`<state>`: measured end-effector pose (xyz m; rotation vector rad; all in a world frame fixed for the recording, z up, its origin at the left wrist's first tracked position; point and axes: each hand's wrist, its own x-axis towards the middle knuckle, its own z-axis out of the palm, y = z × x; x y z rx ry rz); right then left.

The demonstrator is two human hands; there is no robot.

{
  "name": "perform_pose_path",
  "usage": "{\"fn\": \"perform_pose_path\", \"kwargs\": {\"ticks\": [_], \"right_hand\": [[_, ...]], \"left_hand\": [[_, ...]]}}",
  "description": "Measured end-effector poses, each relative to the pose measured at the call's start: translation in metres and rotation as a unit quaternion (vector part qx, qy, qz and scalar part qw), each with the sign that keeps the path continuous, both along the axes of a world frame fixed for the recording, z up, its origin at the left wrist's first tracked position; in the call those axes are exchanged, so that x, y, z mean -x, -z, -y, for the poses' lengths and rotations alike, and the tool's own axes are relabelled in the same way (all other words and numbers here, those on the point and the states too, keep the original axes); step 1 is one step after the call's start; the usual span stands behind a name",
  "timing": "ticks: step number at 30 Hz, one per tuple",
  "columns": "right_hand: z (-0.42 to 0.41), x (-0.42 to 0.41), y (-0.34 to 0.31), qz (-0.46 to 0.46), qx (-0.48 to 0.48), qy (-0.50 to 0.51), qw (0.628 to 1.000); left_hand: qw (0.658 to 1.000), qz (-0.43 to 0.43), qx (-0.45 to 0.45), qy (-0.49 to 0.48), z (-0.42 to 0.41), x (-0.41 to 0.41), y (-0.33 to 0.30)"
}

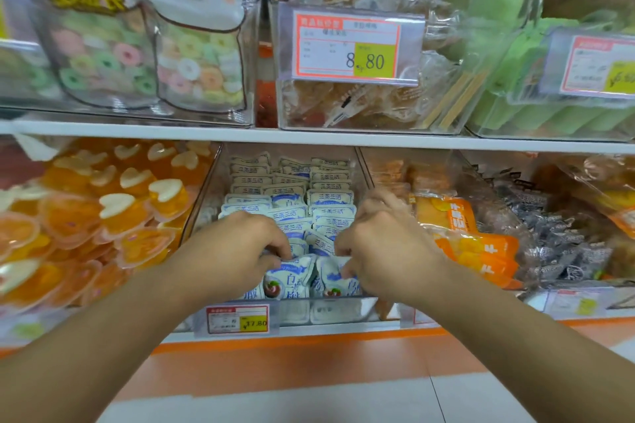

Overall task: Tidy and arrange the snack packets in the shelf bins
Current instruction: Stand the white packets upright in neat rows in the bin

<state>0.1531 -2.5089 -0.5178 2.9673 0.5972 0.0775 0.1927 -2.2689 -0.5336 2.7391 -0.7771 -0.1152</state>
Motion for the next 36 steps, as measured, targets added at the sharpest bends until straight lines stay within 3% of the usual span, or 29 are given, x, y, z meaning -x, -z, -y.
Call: {"fn": "perform_pose_path", "kwargs": {"ticks": [3, 7, 13, 20, 26, 31, 34, 36], "right_hand": [[-0.001, 0.0, 0.0, -0.043, -0.007, 0.012, 0.999], [0.004, -0.014, -0.002, 0.014, -0.068, 0.035, 0.997], [-0.02, -0.028, 0.0, -0.033, -0.025, 0.085, 0.996], [-0.016, -0.031, -0.009, -0.039, -0.11, 0.094, 0.989], [-0.011, -0.033, -0.026, 0.036, 0.014, 0.028, 0.999], [-0.015, -0.026, -0.013, -0.018, 0.092, 0.008, 0.996], [-0.013, -0.03, -0.014, -0.033, 0.078, 0.021, 0.996], [-0.014, -0.033, -0.016, -0.04, 0.017, 0.039, 0.998]], "left_hand": [[1.0, -0.025, 0.018, -0.005, -0.001, -0.001, 0.004], [0.999, -0.022, 0.04, -0.017, -0.006, -0.001, 0.002], [0.998, 0.006, 0.057, -0.024, -0.004, -0.001, 0.001], [0.999, -0.006, 0.038, -0.017, 0.0, -0.001, 0.007], [0.998, -0.007, 0.05, -0.034, 0.001, -0.001, 0.005], [0.999, -0.002, 0.041, -0.035, -0.002, 0.002, 0.001], [0.999, 0.007, 0.018, -0.03, -0.004, 0.002, -0.002], [1.0, 0.013, 0.003, -0.028, -0.006, 0.002, -0.004]]}}
